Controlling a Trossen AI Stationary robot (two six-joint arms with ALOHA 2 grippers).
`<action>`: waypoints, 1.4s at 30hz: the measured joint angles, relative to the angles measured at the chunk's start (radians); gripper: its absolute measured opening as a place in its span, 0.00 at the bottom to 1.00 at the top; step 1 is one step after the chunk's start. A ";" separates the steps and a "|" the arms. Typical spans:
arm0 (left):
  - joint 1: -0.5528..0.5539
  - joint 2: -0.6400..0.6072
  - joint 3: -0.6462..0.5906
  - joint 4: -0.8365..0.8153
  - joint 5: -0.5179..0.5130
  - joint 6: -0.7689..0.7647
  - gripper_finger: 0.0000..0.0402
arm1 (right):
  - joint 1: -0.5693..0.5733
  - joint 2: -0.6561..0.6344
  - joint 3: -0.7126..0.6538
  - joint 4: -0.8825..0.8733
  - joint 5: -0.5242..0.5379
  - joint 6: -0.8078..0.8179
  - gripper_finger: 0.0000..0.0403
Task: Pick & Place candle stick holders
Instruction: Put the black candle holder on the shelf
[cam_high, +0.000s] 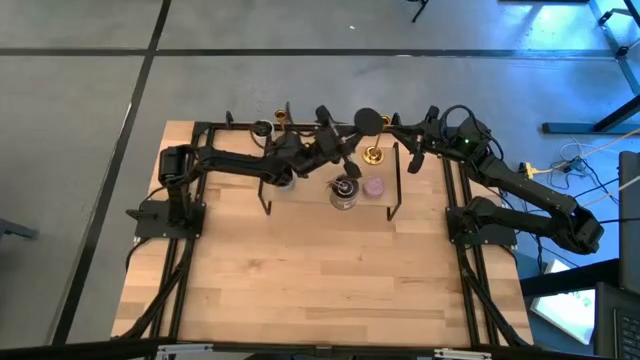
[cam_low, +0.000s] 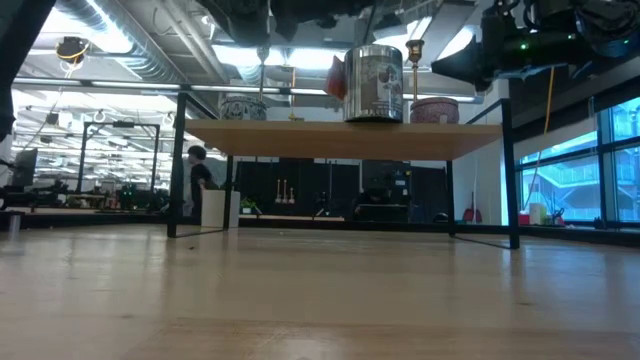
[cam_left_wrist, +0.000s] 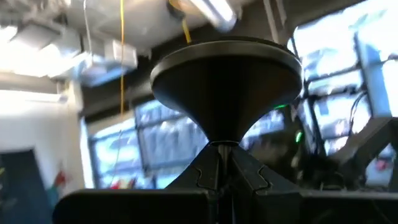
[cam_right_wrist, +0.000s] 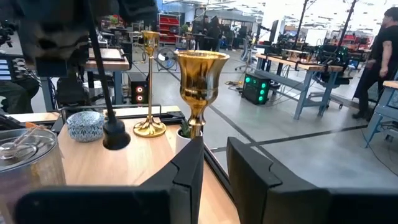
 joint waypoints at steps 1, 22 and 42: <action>0.003 0.001 -0.008 0.046 0.015 -0.008 0.01 | 0.000 0.000 0.000 -0.003 0.000 0.000 0.18; 0.017 -0.091 -0.072 0.156 0.198 -0.187 0.01 | 0.001 -0.104 0.000 0.143 -0.497 0.104 0.18; -0.085 -0.130 0.016 -0.007 0.431 -0.320 0.01 | 0.325 -0.052 0.004 0.200 -0.207 0.067 0.22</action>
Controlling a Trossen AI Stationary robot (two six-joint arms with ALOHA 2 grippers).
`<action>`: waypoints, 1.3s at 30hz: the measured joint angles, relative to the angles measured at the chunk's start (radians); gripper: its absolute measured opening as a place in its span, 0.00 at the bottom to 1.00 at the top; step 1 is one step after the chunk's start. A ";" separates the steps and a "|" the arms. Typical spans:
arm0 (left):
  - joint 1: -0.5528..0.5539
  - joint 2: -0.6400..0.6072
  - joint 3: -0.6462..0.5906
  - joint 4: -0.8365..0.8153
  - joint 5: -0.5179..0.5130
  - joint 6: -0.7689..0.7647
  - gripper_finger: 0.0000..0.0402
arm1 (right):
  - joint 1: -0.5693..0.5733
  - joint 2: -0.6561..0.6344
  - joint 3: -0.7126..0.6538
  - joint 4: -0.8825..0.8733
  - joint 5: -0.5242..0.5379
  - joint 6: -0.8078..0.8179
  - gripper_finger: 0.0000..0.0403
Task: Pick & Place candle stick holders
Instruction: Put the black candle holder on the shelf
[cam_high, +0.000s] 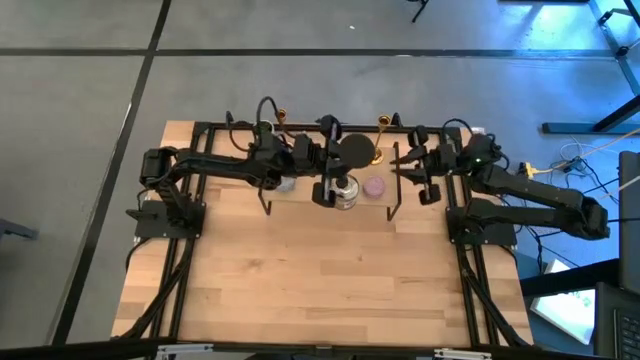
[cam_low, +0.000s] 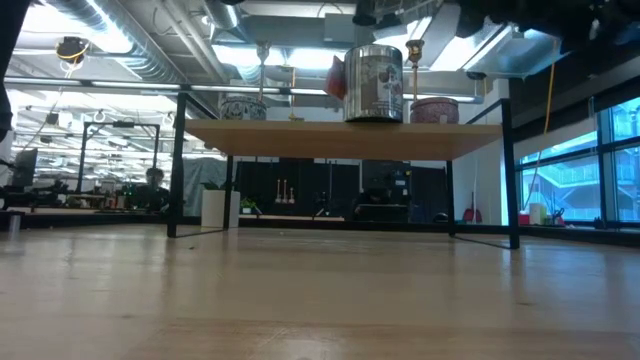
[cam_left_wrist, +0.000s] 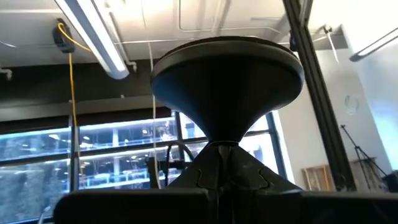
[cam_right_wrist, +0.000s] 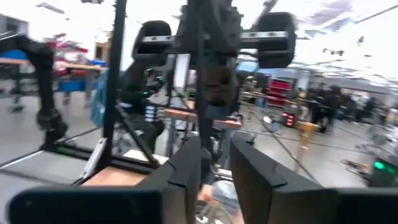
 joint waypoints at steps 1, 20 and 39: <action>-0.007 0.002 0.000 -0.005 0.000 0.007 0.01 | 0.022 0.017 0.010 0.001 0.000 -0.015 0.25; -0.057 0.059 0.000 0.003 -0.068 0.059 0.01 | 0.298 0.237 0.146 -0.015 0.180 -0.060 0.62; -0.081 0.118 0.006 0.066 -0.027 -0.033 0.01 | 0.355 0.256 0.146 0.040 0.181 -0.040 0.62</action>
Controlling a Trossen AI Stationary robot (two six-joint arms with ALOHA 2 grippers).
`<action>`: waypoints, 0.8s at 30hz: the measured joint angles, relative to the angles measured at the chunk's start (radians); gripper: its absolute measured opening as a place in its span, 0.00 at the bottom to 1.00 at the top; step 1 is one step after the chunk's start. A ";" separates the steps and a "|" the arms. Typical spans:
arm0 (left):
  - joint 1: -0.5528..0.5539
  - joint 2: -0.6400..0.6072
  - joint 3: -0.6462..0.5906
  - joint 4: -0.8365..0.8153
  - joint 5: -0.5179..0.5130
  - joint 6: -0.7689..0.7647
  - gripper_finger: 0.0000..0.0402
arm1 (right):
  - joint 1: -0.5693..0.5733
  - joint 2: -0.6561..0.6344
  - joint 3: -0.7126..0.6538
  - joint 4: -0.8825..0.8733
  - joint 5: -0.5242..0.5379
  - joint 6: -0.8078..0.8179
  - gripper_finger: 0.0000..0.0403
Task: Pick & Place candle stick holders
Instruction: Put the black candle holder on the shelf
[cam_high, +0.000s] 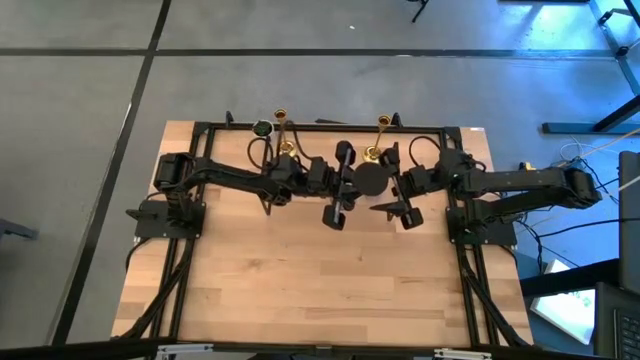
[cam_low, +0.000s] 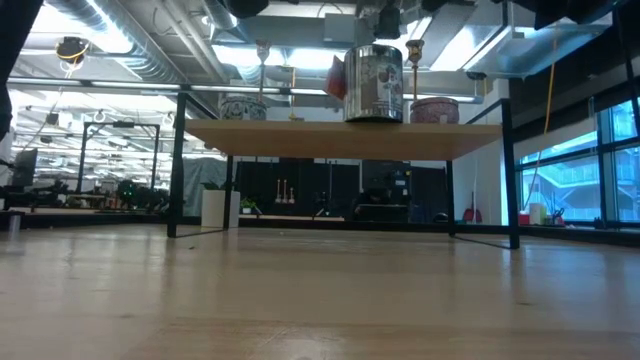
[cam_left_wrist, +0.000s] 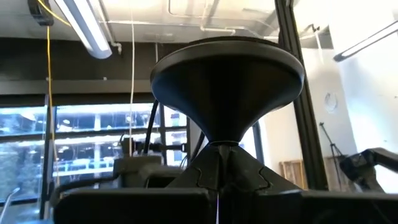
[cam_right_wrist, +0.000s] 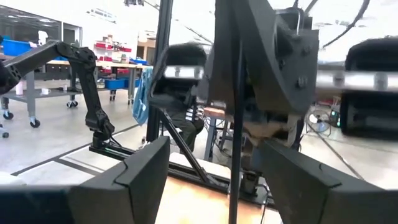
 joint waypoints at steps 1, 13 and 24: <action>0.000 -0.001 0.000 0.003 0.000 -0.003 0.01 | 0.000 0.004 0.000 -0.001 0.000 0.005 0.62; -0.014 -0.001 0.000 0.004 0.008 -0.015 0.01 | 0.008 0.055 0.000 0.076 0.002 0.081 0.62; -0.017 0.013 0.001 0.012 0.007 -0.023 0.01 | 0.053 0.091 0.000 0.119 0.053 0.082 0.58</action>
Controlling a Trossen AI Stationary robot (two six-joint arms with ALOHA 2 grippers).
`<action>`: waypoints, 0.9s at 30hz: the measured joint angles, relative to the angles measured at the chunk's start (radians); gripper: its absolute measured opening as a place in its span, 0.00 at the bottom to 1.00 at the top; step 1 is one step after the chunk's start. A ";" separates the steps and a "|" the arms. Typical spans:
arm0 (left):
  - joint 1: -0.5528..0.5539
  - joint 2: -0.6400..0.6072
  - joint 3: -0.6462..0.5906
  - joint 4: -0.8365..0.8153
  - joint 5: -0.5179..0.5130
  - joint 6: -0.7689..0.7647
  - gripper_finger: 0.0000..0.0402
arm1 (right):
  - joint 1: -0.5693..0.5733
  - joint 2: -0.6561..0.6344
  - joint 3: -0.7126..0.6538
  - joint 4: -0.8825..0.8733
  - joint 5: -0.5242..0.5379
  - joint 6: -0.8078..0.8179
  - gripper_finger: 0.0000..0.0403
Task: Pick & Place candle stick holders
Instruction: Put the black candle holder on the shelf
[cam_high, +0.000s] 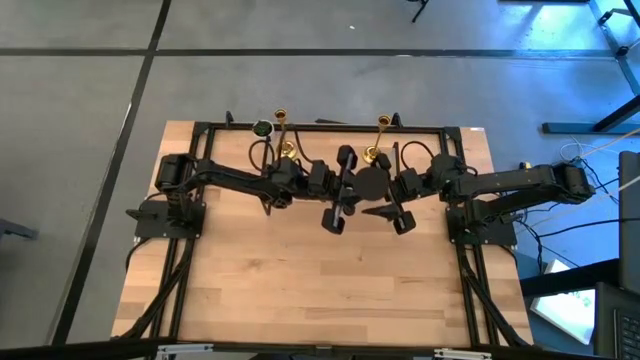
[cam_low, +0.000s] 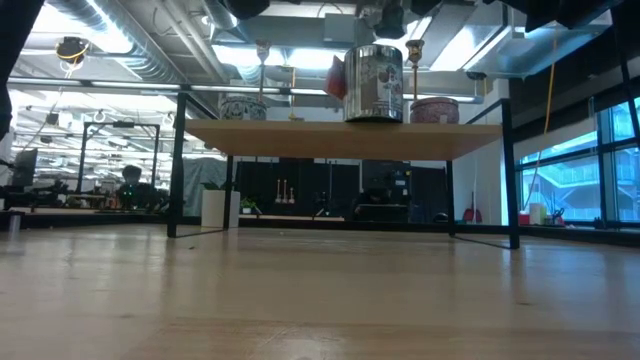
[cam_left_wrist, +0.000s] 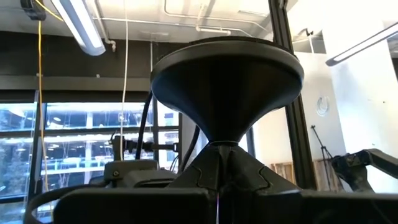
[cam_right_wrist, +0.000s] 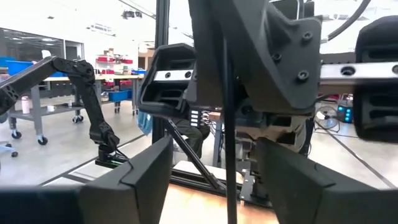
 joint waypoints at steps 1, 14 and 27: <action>-0.002 0.001 0.000 -0.001 -0.001 0.002 0.01 | 0.001 0.000 0.000 0.000 0.002 0.004 0.56; -0.010 0.002 0.000 -0.004 -0.011 0.008 0.01 | 0.007 0.003 0.000 0.000 0.002 0.025 0.24; -0.011 0.001 0.000 -0.026 -0.038 0.022 0.01 | 0.037 0.003 0.000 -0.004 0.067 0.027 0.22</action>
